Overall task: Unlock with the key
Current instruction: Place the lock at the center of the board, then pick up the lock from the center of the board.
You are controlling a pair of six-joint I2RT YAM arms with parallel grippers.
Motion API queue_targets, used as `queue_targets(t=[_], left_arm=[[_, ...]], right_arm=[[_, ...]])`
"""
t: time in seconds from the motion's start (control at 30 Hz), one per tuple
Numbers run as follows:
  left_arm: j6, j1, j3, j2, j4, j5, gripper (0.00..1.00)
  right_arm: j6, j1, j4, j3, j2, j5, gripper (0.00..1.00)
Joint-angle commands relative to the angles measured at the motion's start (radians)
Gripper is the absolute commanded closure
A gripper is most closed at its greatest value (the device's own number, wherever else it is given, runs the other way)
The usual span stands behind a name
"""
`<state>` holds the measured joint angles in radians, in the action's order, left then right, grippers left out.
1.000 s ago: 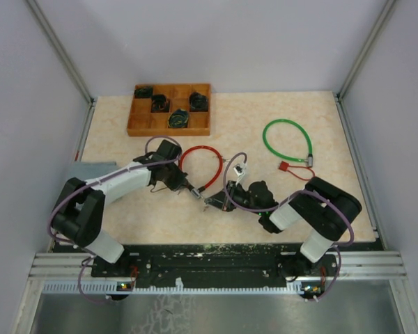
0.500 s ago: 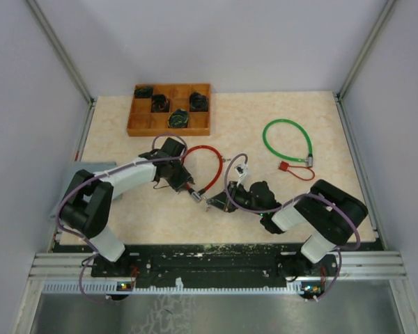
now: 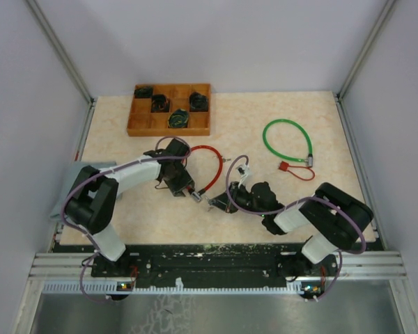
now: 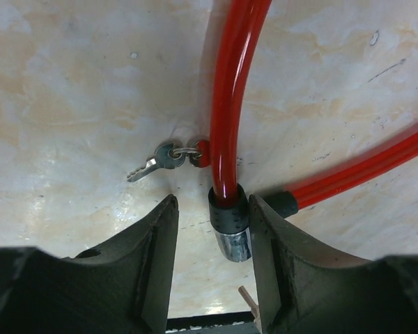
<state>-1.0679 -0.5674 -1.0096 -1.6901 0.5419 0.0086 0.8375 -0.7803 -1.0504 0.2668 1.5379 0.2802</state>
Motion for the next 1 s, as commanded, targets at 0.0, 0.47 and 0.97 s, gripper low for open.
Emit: queue_targets(t=[0.0, 0.47, 0.97], left_arm=[[0.018, -0.018, -0.071, -0.052, 0.066, -0.041, 0.5], [-0.019, -0.035, -0.094, -0.164, 0.075, -0.029, 0.7], [-0.113, 0.041, 0.052, 0.028, -0.145, 0.156, 1.0]], right_arm=[[-0.025, 0.006, -0.055, -0.007, -0.027, -0.003, 1.0], [-0.029, 0.006, -0.082, -0.02, -0.021, 0.0, 1.0], [0.088, -0.022, -0.196, -0.003, 0.043, 0.023, 1.0]])
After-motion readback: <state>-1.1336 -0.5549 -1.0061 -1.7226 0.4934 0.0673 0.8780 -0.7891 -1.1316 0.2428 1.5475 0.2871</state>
